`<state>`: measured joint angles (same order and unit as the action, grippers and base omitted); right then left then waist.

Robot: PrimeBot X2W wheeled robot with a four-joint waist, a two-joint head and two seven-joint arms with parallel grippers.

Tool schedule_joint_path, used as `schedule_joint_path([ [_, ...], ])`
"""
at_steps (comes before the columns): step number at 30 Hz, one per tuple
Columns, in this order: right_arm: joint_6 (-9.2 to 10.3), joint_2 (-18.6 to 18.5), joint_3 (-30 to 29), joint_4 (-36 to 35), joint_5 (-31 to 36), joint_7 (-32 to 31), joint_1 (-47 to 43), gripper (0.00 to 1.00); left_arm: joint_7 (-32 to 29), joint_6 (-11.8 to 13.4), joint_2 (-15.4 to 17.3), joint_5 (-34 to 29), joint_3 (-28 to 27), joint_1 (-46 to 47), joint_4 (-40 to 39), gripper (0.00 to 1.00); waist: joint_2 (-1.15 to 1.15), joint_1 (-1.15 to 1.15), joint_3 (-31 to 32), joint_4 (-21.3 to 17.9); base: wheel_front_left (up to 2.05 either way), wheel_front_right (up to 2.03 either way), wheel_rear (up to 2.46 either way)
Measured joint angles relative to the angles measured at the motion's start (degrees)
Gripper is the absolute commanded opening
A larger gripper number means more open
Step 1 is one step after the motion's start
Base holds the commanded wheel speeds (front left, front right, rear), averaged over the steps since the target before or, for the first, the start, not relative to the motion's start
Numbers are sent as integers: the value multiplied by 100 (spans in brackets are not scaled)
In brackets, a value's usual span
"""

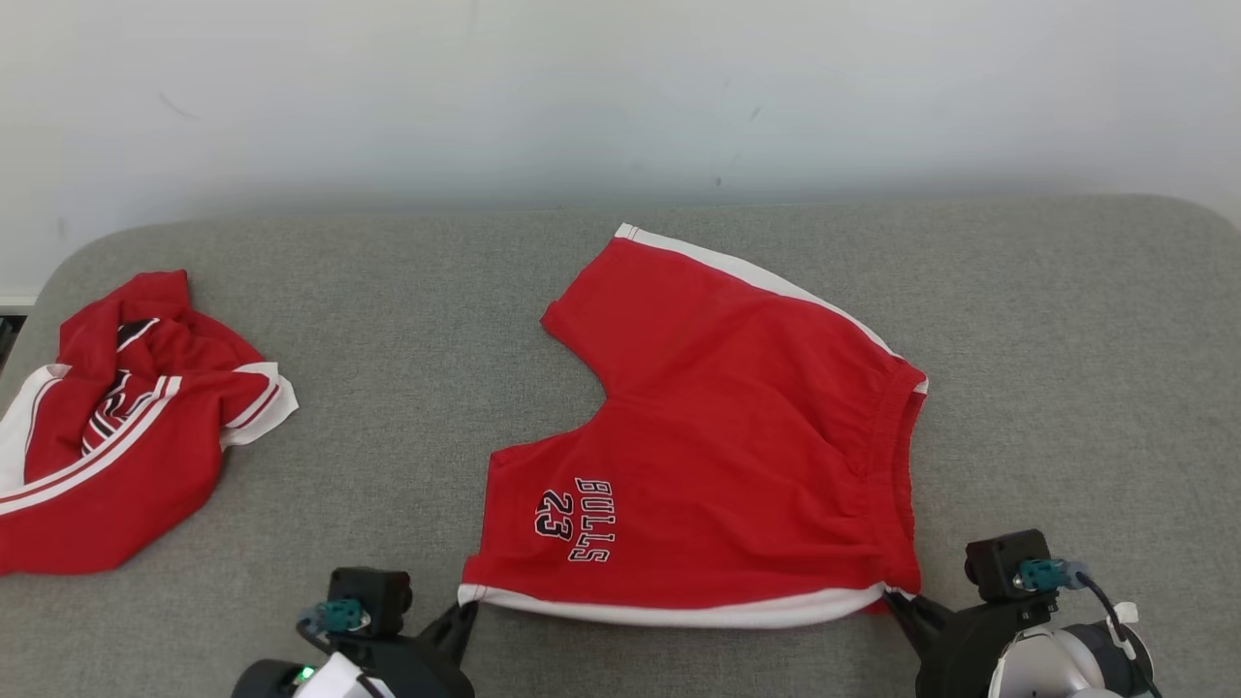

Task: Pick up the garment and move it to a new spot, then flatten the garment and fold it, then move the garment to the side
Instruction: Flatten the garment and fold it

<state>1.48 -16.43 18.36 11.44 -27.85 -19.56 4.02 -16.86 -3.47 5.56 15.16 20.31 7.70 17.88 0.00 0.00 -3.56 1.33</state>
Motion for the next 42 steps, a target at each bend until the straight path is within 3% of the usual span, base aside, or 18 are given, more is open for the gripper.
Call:
schedule_joint_path([
  [9, -152, -3, -342, -417, -423, 149, 19, 0, 204, -75, 175, 99, -151, 80, -576, 0, 0, 0, -72, -5, 0, 0, 0],
  [18, -249, 29, -578, -628, -751, 183, 507, 0, -15, -315, 566, 256, -282, 1217, -824, 0, 0, 0, -284, -147, 0, 0, 0],
  [25, -352, 298, -714, -548, -1233, 16, 1325, 0, -541, -368, 737, 1068, -480, 2357, -409, 0, 0, 0, -645, -356, 0, 0, 0],
  [30, -402, 402, -749, -296, -1405, -118, 1908, 0, -949, -369, 953, 1214, -367, 3169, -71, 0, 0, -1, -978, -539, 0, 0, 0],
  [42, -452, 806, -691, 509, -1651, -316, 3222, 0, -1680, -369, 1713, 1538, 723, 5085, 695, 0, -1, -1, -1860, -1112, 0, 0, 0],
])
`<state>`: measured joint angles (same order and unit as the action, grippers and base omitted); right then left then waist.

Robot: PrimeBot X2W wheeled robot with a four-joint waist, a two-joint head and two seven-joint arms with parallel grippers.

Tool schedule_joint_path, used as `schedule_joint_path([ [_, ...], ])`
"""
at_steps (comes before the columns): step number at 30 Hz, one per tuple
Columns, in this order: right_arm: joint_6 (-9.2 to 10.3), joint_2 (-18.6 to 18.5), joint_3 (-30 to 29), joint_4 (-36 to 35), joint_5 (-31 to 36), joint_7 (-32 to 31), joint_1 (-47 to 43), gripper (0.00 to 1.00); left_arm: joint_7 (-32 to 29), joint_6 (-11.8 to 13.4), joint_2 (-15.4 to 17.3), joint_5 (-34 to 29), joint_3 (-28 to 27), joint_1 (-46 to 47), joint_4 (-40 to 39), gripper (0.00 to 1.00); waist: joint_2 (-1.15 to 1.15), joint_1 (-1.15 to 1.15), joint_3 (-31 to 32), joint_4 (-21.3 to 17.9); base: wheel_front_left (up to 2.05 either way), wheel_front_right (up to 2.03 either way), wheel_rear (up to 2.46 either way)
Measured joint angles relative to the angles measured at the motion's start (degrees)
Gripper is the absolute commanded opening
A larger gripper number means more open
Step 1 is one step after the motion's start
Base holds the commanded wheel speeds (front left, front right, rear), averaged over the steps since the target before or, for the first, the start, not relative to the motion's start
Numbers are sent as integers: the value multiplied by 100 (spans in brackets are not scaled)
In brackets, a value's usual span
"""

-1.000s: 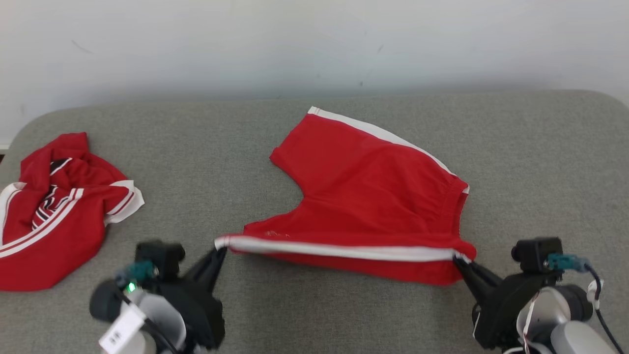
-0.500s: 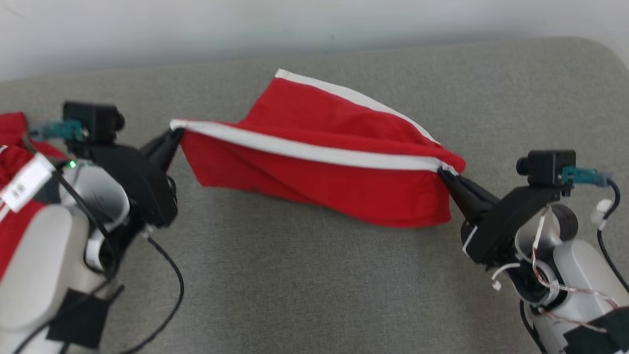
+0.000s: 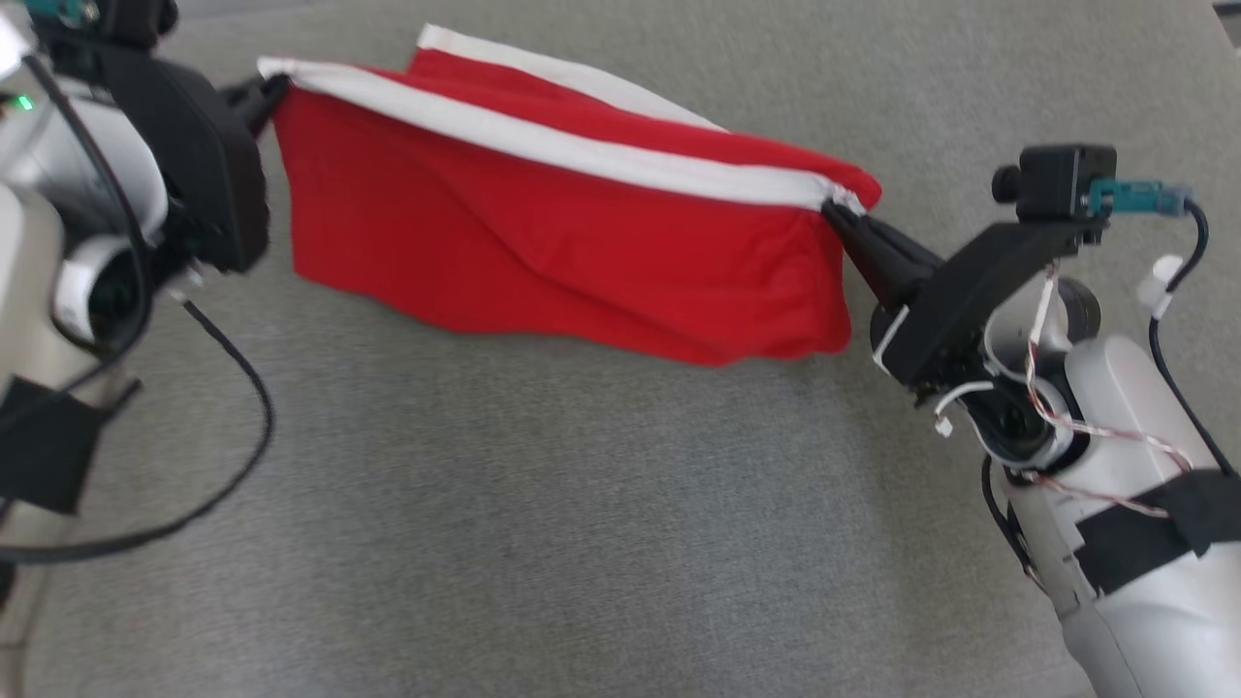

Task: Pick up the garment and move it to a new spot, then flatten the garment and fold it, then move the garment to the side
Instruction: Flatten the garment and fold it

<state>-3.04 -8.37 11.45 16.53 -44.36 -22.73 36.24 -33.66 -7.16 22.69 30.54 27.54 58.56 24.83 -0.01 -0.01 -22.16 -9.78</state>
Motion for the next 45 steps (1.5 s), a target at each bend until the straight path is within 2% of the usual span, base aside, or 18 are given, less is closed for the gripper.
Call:
schedule_joint_path([
  [8, -26, 281, 108, 468, -2, 57, 666, 0, -66, 0, 350, 64, 567, 842, 337, 0, 0, 0, -440, -364, 0, 0, 0],
  [10, -96, 383, 230, 845, -43, 271, 956, 0, -51, -8, 526, 140, 1288, 1477, 606, 0, 0, 0, -739, -726, 0, 0, 0],
  [14, -111, 458, 368, 1001, -45, 405, 1102, 0, 47, -42, 679, 178, 1558, 1642, 822, 0, 0, 1, -855, -889, 0, 0, 0],
  [17, -152, 478, 427, 1112, -53, 505, 1154, 0, 188, -42, 678, 221, 1741, 1706, 991, 0, 0, 1, -939, -986, 0, 0, 0],
  [18, -203, 481, 414, 1322, -119, 811, 1198, 100, 682, -42, 536, 270, 1935, 1820, 1367, 100, 0, 0, -1008, -1038, 0, 0, 0],
  [25, -310, 436, 345, 1492, -104, 1384, 1248, 100, 1633, -42, 370, 560, 2030, 1785, 1882, 100, 1, 2, -721, -840, 0, 0, 0],
  [30, -327, 98, 420, 1457, 253, 1758, 991, 100, 2107, -42, 177, 750, 2014, 1361, 1898, 100, 1, 1, -457, -718, 0, 0, 0],
  [39, -350, 31, 697, 1149, 568, 2080, 372, 100, 2472, -42, 185, 982, 2076, 705, 1912, 100, 2, 2, -24, -494, 0, 0, 0],
  [45, -348, 73, 888, 1047, 710, 2128, 166, 100, 2618, -42, 278, 1098, 2013, 536, 1925, 100, 2, 3, 24, -499, 0, 0, 0],
])
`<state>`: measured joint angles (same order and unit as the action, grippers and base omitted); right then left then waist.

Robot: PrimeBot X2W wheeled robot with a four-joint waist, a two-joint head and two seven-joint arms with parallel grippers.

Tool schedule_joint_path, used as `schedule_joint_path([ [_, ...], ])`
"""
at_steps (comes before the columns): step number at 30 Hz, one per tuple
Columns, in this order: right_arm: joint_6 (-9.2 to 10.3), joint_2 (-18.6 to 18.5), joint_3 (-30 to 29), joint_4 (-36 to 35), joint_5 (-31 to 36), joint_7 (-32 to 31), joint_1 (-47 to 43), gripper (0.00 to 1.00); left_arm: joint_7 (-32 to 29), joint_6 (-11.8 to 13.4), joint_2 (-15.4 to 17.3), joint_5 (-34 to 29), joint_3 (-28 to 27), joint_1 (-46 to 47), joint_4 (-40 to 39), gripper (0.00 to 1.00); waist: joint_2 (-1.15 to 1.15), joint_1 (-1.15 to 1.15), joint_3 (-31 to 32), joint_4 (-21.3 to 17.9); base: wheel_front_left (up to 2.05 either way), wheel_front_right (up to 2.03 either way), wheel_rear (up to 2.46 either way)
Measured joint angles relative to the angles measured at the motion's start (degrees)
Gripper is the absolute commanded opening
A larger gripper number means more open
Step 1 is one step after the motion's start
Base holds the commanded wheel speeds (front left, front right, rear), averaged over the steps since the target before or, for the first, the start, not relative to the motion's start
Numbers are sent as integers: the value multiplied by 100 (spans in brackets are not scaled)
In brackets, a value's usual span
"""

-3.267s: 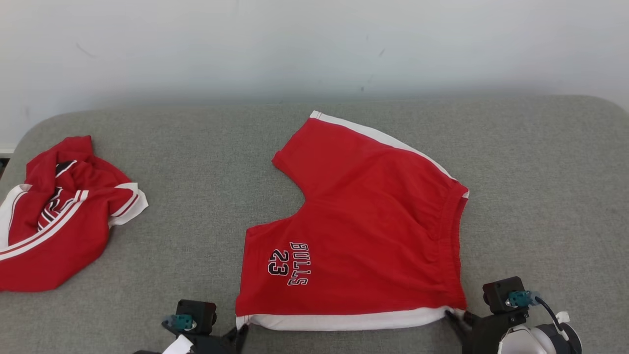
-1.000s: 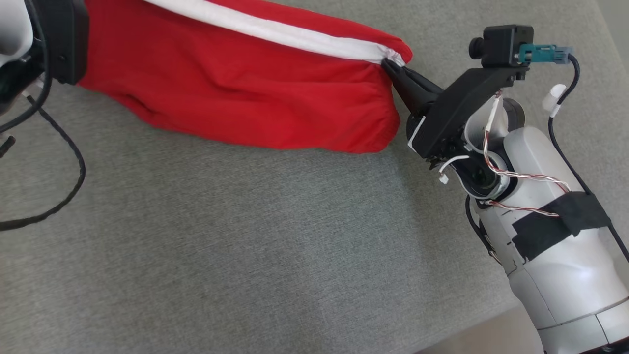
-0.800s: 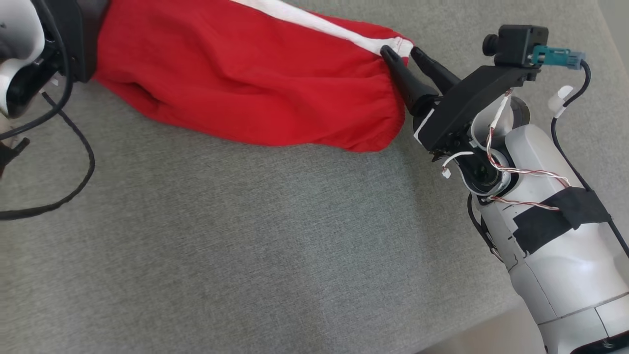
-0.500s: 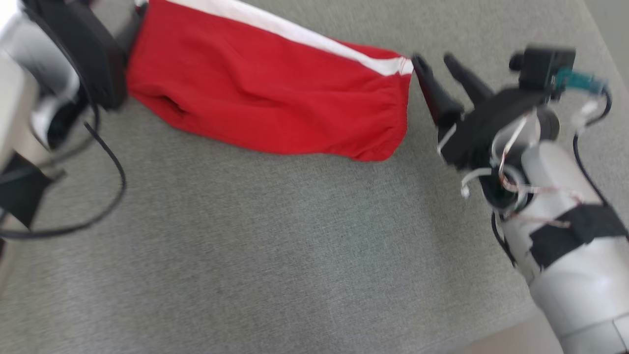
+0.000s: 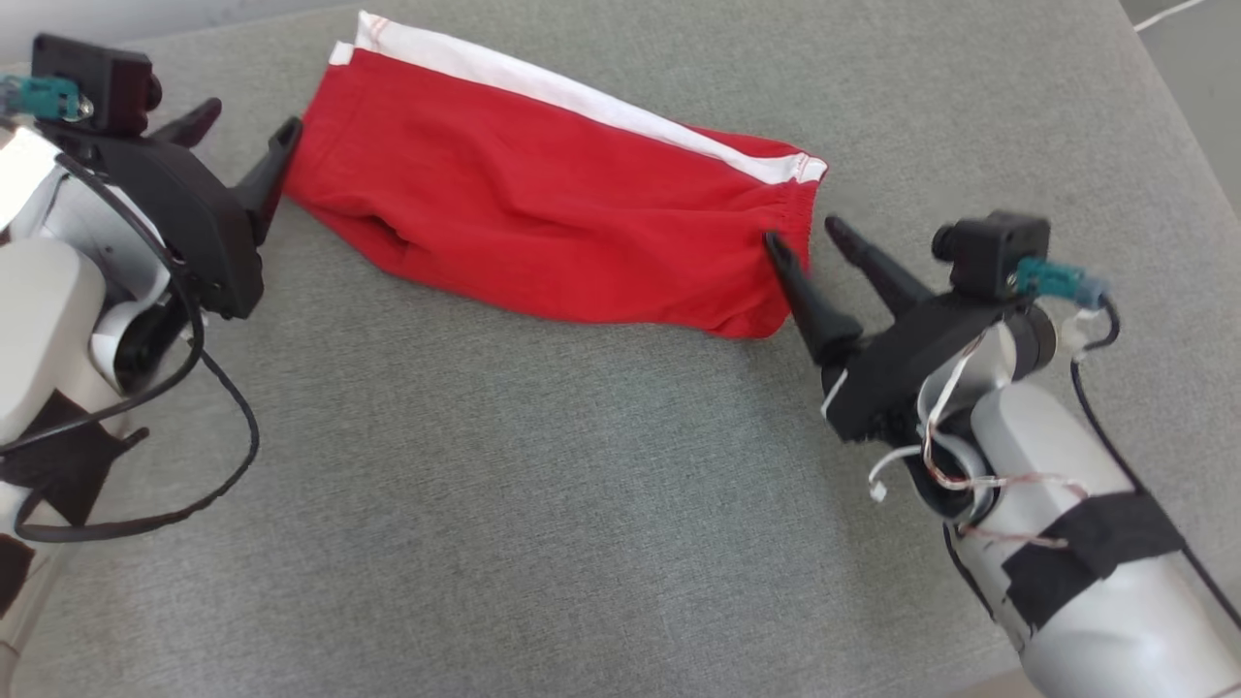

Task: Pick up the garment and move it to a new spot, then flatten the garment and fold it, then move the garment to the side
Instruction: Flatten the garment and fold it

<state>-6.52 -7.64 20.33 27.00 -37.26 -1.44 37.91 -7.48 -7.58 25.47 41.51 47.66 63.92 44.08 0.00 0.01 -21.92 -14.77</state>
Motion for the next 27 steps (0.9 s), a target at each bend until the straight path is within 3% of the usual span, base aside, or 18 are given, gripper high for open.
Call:
schedule_joint_path([
  [8, 148, -13, 101, -125, 170, 96, -350, 100, 75, 0, -33, 187, 43, -96, 81, 100, 0, -1, -177, -125, 0, 0, 0],
  [20, 198, 43, 191, -187, 209, 96, -350, 100, 15, 0, -236, 342, 92, -156, 327, 100, 0, -2, -462, -150, 0, 0, 0],
  [22, 198, 43, 203, -181, 208, 94, -350, 100, 23, 0, -297, 376, 92, -155, 380, 82, 0, -2, -477, -126, 0, 0, 0],
  [23, 198, 48, 224, -180, 208, 93, -349, 100, 30, 0, -303, 387, 107, -155, 391, 51, 0, -1, -483, -117, 0, 0, 0],
  [24, 197, 49, 238, -177, 208, 92, -349, 22, 41, 0, -304, 387, 131, -152, 391, 0, 0, -1, -489, -110, 0, 0, 0],
  [25, 188, 51, 244, -171, 208, 92, -349, 0, 54, 0, -323, 387, 135, -149, 410, 0, 0, -2, -490, -99, 0, 0, 0],
  [27, 164, 49, 248, -164, 205, 88, -349, 0, 78, 0, -374, 387, 164, -144, 463, 0, 0, -1, -484, -74, 0, 0, 0],
])
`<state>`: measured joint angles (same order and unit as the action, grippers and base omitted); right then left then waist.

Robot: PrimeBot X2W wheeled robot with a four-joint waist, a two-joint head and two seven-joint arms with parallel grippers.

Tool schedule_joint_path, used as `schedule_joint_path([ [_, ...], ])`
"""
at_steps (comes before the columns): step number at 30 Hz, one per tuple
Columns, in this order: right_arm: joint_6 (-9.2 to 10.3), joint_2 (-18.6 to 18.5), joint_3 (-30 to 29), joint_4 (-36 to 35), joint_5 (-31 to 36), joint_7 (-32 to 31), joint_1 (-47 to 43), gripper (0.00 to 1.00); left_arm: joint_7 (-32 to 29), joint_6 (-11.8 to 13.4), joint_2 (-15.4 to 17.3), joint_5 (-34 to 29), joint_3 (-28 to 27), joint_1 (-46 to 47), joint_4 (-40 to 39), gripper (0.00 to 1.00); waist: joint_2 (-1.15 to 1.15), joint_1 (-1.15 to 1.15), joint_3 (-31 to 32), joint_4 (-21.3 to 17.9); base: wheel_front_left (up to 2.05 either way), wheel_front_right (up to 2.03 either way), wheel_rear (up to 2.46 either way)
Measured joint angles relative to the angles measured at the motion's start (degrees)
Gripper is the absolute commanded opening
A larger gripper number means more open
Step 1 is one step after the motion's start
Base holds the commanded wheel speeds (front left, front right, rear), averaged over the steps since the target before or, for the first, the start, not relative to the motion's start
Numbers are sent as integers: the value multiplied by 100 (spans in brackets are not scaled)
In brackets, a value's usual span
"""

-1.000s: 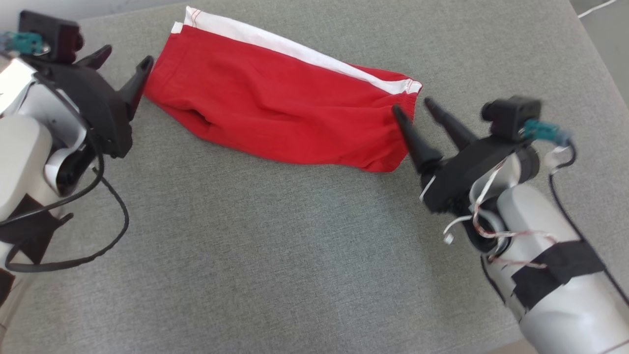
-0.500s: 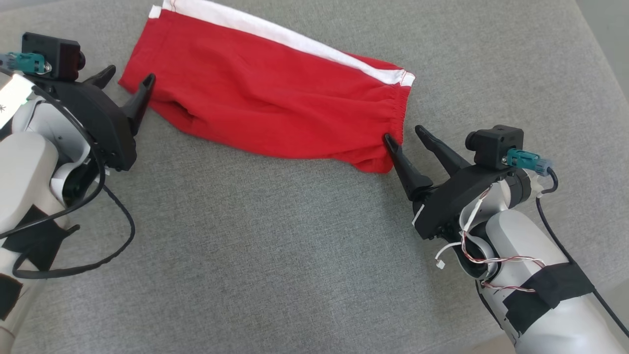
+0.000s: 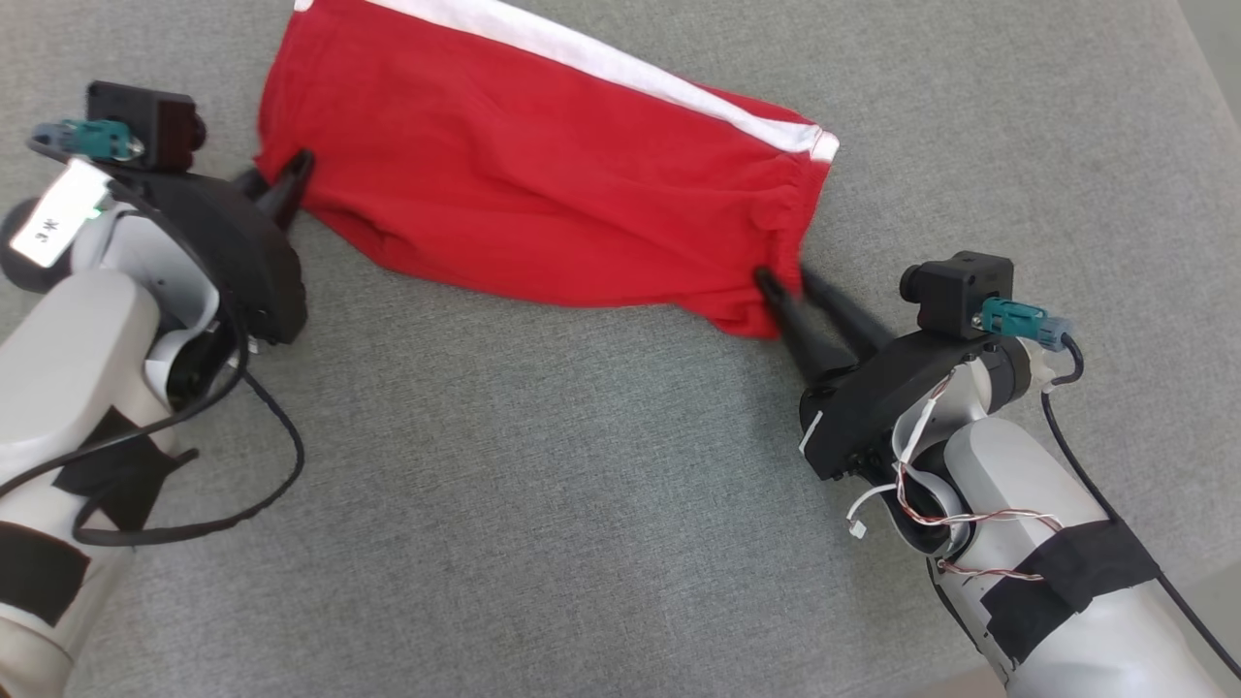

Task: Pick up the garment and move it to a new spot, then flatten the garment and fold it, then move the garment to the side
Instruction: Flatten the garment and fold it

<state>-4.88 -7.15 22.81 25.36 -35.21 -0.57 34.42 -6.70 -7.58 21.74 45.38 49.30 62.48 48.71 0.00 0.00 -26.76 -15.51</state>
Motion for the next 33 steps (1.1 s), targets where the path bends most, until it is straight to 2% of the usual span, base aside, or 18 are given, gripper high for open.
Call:
schedule_joint_path([
  [6, -18, -29, 4, 70, -1, 2, 0, 0, 148, 0, -107, -65, 182, 6, 82, 0, 0, 0, 77, 101, 0, 0, 0],
  [15, -77, -167, 180, 414, 9, -104, 9, 0, 381, 0, -226, -602, 661, -28, 434, 0, 0, 0, 428, 280, 0, 0, 0],
  [24, -167, -443, 352, 770, 52, -341, -27, 0, 677, 58, -566, -578, 726, -643, 680, 0, 0, 0, 945, 513, 0, 0, 0],
  [33, -218, -692, 444, 893, -199, -597, -533, 0, 861, 171, -849, -498, 740, -1263, 780, 0, 0, 1, 1461, 901, 0, 0, 0],
])
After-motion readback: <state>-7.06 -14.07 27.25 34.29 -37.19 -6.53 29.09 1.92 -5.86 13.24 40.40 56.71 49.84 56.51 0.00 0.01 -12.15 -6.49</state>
